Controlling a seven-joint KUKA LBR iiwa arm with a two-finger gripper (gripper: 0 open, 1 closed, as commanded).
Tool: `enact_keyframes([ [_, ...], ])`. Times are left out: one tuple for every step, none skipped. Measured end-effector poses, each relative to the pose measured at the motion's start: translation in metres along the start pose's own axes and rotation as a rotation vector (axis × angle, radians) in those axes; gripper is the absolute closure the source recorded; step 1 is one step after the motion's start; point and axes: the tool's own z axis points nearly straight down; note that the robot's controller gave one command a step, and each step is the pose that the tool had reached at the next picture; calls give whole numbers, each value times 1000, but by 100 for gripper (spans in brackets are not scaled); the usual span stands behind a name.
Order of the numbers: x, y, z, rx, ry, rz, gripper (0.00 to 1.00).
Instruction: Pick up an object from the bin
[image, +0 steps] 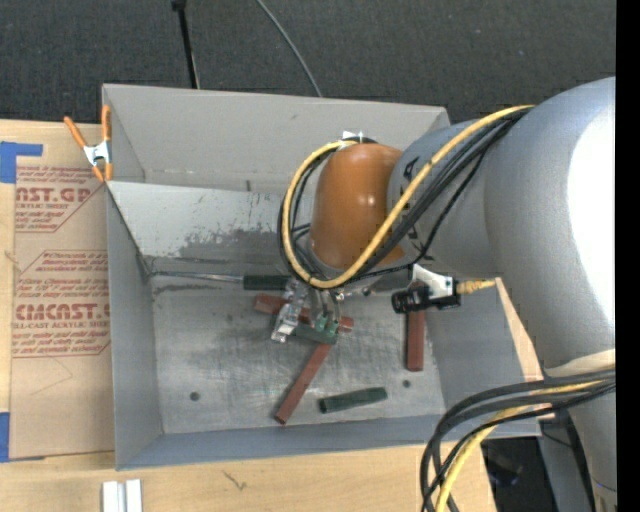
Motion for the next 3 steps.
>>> enact_keyframes([
  [2, -1, -25, 2, 5, 0, 100],
  [1, 0, -44, 0, 1, 0, 100],
  [0, 0, -54, -1, -3, -1, 100],
])
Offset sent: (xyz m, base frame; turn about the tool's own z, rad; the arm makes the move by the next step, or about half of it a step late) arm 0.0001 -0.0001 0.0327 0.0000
